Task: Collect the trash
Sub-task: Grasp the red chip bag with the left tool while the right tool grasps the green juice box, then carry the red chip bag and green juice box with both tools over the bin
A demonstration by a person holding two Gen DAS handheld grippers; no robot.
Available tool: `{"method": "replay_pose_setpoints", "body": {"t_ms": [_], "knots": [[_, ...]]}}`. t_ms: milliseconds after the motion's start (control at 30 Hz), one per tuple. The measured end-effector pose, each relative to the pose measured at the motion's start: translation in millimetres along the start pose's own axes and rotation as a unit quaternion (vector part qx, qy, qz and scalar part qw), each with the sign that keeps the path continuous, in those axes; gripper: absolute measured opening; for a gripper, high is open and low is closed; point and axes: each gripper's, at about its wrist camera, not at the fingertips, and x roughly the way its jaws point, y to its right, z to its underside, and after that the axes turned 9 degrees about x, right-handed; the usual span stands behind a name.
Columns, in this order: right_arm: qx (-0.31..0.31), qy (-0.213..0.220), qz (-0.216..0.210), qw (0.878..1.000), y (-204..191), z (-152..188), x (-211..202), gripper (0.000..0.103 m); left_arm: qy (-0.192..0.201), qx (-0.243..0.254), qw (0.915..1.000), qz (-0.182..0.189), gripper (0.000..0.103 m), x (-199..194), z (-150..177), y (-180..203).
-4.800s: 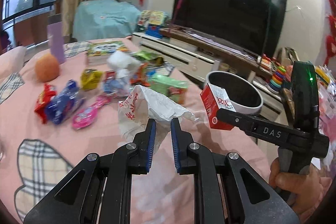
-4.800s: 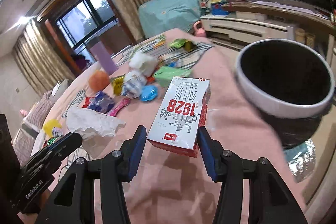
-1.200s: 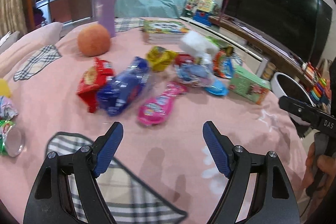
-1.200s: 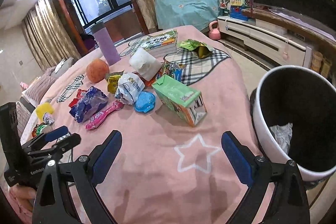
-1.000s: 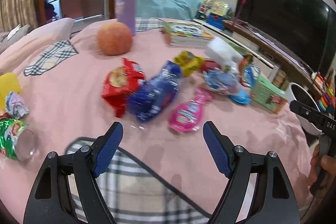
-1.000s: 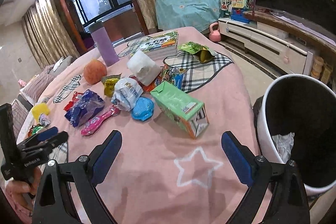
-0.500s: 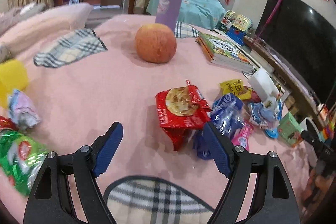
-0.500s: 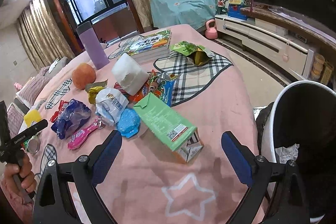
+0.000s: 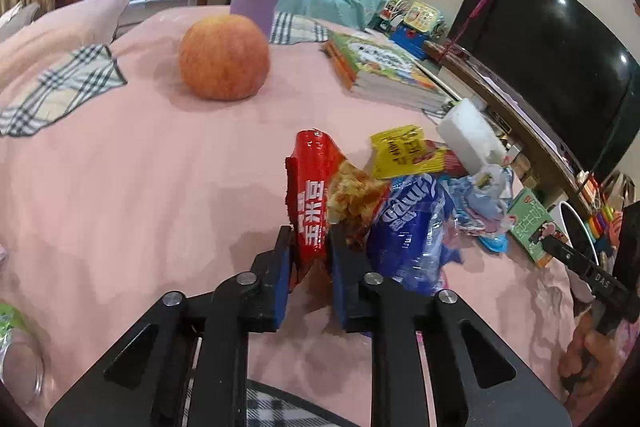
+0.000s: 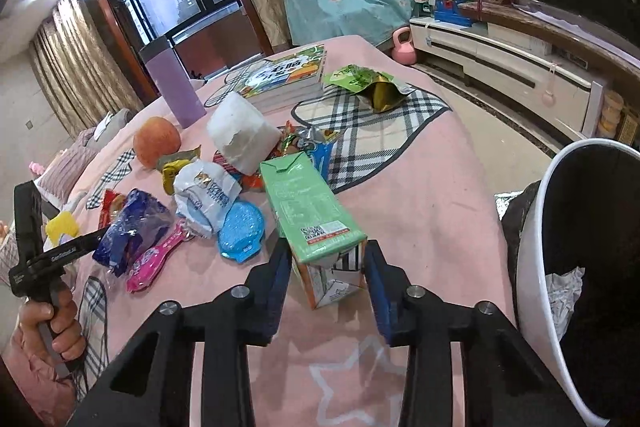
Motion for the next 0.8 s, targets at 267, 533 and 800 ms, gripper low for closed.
{"method": "replay_pose_setpoints", "body": {"t_ms": [267,533,800], "knots": [[0.005,0.018,-0.016,1.0,-2.1,8.9,-23.1,0.034,0.029,0.036,0.9986,0.025,0.012,-34.5,0.0,42.1],[0.021,0.042,-0.019,0.999,7.1,16.3,-56.5,0.034,0.032,0.07,0.9947,0.069,0.012,-50.2,6.4,97.1],[0.039,0.076,-0.007,0.996,25.5,21.2,-95.3,0.034,0.034,0.102,0.9885,0.107,0.012,-57.3,6.7,152.0]]}}
